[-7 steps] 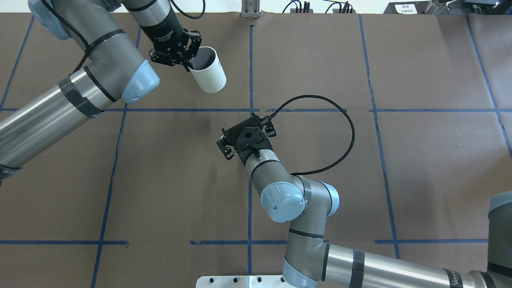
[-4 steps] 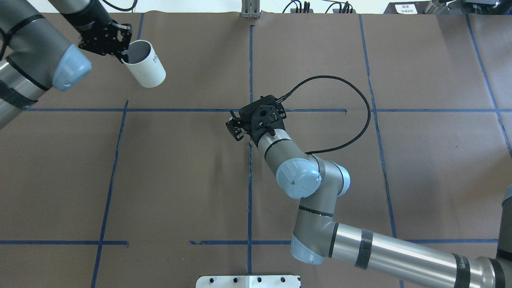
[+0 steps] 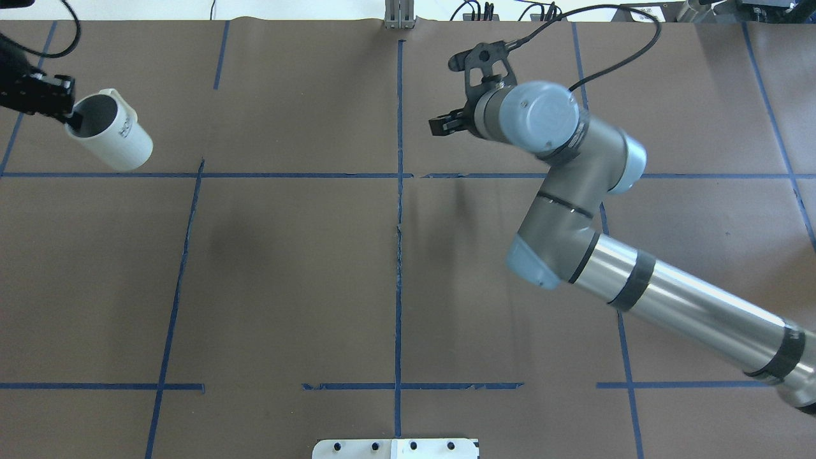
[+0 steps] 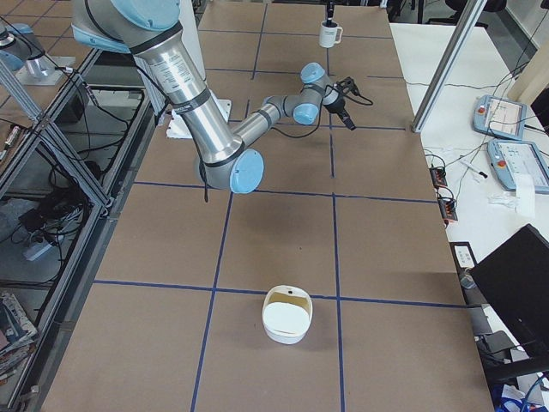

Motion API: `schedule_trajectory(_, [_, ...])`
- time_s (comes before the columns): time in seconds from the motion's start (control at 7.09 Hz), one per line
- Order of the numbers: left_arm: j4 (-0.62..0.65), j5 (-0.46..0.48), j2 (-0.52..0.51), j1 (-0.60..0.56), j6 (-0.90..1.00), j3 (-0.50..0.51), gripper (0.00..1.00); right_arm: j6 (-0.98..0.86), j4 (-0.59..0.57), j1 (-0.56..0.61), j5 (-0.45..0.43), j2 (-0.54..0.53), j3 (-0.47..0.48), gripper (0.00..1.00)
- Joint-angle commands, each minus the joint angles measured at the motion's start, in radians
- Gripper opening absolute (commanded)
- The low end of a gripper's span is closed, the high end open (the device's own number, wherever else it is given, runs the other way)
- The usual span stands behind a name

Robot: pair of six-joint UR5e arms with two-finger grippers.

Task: Left arm hands cup to right arm to dump lemon

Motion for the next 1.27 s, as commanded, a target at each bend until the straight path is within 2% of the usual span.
schedule_trajectory(0.0, [-0.015,0.115,0.192,0.003,0.038,-0.131,0.00,-0.150,-0.088,0.237,0.368,-0.116,0.087,0.99])
schedule_trajectory(0.28, [-0.181,0.120,0.280,0.018,0.001,-0.081,0.00,-0.290,-0.089,0.397,0.544,-0.233,0.132,0.99])
schedule_trajectory(0.42, [-0.240,0.123,0.283,0.073,-0.070,-0.044,0.00,-0.368,-0.091,0.468,0.625,-0.280,0.141,0.99])
schedule_trajectory(0.56, [-0.287,0.120,0.273,0.119,-0.103,0.012,0.00,-0.428,-0.091,0.511,0.664,-0.319,0.145,0.99])
schedule_trajectory(0.99, [-0.302,0.111,0.269,0.132,-0.094,0.045,0.01,-0.433,-0.088,0.511,0.664,-0.356,0.160,0.99])
schedule_trajectory(1.13, [-0.303,0.111,0.269,0.144,-0.092,0.056,0.08,-0.433,-0.078,0.510,0.658,-0.371,0.163,0.99])
